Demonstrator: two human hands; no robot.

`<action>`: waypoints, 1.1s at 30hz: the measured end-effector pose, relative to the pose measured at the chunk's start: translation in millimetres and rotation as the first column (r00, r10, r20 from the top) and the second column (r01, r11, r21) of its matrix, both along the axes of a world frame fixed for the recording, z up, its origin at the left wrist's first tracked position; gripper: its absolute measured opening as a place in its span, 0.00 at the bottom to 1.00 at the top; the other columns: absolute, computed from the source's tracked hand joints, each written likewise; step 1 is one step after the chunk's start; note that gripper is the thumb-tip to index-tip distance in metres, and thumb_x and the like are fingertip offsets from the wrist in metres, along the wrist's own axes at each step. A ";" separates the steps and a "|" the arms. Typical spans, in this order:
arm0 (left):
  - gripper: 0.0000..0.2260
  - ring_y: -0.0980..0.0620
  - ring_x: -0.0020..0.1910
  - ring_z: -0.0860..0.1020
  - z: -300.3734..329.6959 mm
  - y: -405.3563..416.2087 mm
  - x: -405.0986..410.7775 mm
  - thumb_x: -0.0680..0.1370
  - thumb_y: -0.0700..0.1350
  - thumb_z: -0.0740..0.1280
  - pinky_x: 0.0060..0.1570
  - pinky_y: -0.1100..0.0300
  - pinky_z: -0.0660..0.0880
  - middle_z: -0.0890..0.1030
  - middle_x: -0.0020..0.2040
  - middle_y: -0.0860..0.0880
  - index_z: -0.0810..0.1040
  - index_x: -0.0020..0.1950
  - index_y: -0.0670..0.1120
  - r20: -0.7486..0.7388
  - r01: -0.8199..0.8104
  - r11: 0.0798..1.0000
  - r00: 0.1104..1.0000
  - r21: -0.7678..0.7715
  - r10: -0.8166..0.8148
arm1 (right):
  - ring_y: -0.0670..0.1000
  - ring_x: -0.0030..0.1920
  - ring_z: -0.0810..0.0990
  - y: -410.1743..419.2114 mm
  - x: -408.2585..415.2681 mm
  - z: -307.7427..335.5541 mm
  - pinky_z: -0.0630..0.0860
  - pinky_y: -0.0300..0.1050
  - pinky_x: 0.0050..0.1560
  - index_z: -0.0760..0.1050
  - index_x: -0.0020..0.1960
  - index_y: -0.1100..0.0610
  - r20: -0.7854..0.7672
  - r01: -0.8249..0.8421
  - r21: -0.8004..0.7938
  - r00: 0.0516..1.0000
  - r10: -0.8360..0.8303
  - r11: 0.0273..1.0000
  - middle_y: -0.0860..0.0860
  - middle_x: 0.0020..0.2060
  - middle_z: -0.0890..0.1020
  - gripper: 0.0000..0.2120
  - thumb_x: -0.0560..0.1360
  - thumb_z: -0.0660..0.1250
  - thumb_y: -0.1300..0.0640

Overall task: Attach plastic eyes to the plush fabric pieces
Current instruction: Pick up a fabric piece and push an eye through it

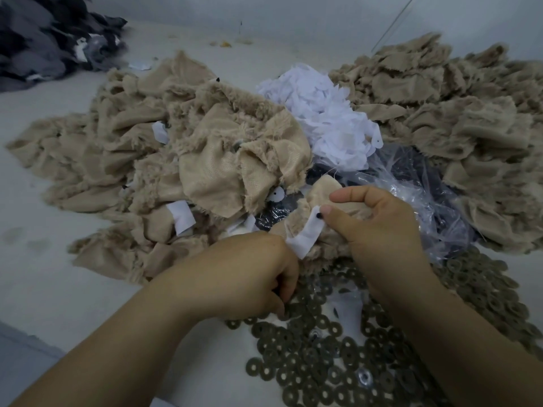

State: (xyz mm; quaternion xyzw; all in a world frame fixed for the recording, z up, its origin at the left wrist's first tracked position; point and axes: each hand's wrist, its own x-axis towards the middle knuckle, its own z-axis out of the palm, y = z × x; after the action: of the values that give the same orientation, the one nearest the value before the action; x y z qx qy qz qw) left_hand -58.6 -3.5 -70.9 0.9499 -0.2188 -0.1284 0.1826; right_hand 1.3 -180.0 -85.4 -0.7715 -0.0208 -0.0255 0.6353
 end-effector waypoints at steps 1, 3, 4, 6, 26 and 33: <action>0.05 0.61 0.36 0.75 0.6 -0.1 1.2 0.71 0.48 0.75 0.34 0.66 0.71 0.76 0.34 0.62 0.80 0.39 0.52 -0.002 -0.022 0.999 1.000 -0.032 0.022 | 0.66 0.38 0.82 0.5 -0.4 0.5 0.82 0.62 0.37 0.82 0.43 0.49 0.001 0.002 -0.006 1.000 -0.002 1.000 0.54 0.37 0.85 0.07 0.70 0.79 0.56; 0.05 0.57 0.36 0.76 6.6 1.2 3.9 0.71 0.46 0.76 0.36 0.65 0.74 0.79 0.35 0.56 0.81 0.38 0.50 -0.015 -0.080 0.984 0.997 -0.161 0.078 | 0.58 0.33 0.82 -0.1 -0.4 0.8 0.82 0.59 0.36 0.82 0.42 0.49 0.009 0.007 -0.007 1.000 -0.007 1.000 0.52 0.38 0.84 0.07 0.69 0.79 0.56; 0.05 0.57 0.36 0.77 12.0 1.5 5.2 0.71 0.46 0.76 0.35 0.67 0.74 0.80 0.36 0.55 0.81 0.38 0.51 -0.010 -0.105 0.966 0.994 -0.237 0.106 | 0.51 0.31 0.81 -1.1 -0.4 0.4 0.83 0.52 0.35 0.82 0.42 0.50 0.027 0.012 -0.006 1.000 -0.012 1.000 0.48 0.38 0.84 0.07 0.69 0.79 0.55; 0.06 0.59 0.37 0.79 23.5 0.2 9.5 0.71 0.46 0.76 0.36 0.68 0.74 0.81 0.38 0.56 0.81 0.37 0.52 0.073 -0.141 0.910 0.980 -0.389 0.183 | 0.39 0.30 0.79 -1.7 -1.1 0.9 0.78 0.35 0.28 0.81 0.41 0.49 0.080 0.022 -0.031 0.997 -0.020 0.999 0.37 0.38 0.83 0.07 0.69 0.79 0.54; 0.03 0.57 0.46 0.81 -20.5 -32.5 28.1 0.71 0.34 0.76 0.51 0.67 0.76 0.85 0.44 0.48 0.85 0.42 0.40 0.604 0.032 0.773 0.644 -0.634 0.469 | 0.33 0.36 0.80 -3.0 0.4 -0.3 0.72 0.25 0.30 0.81 0.41 0.51 0.066 0.020 0.044 0.998 -0.022 0.999 0.35 0.38 0.83 0.07 0.68 0.79 0.57; 0.07 0.58 0.42 0.82 -17.2 -32.0 28.2 0.68 0.34 0.78 0.42 0.68 0.78 0.84 0.41 0.53 0.86 0.43 0.43 0.327 -0.099 0.565 0.729 -0.819 0.601 | 0.33 0.37 0.79 -0.1 -2.5 -1.7 0.73 0.25 0.34 0.81 0.41 0.51 0.095 -0.034 0.013 0.995 0.033 0.999 0.41 0.40 0.83 0.05 0.72 0.76 0.59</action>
State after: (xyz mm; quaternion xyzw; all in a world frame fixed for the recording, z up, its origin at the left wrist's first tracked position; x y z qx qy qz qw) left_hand -30.4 -35.6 -88.1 0.7986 -0.0905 0.3094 0.5082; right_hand -1.1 -180.1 -87.1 -0.7644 -0.0638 -0.0517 0.6395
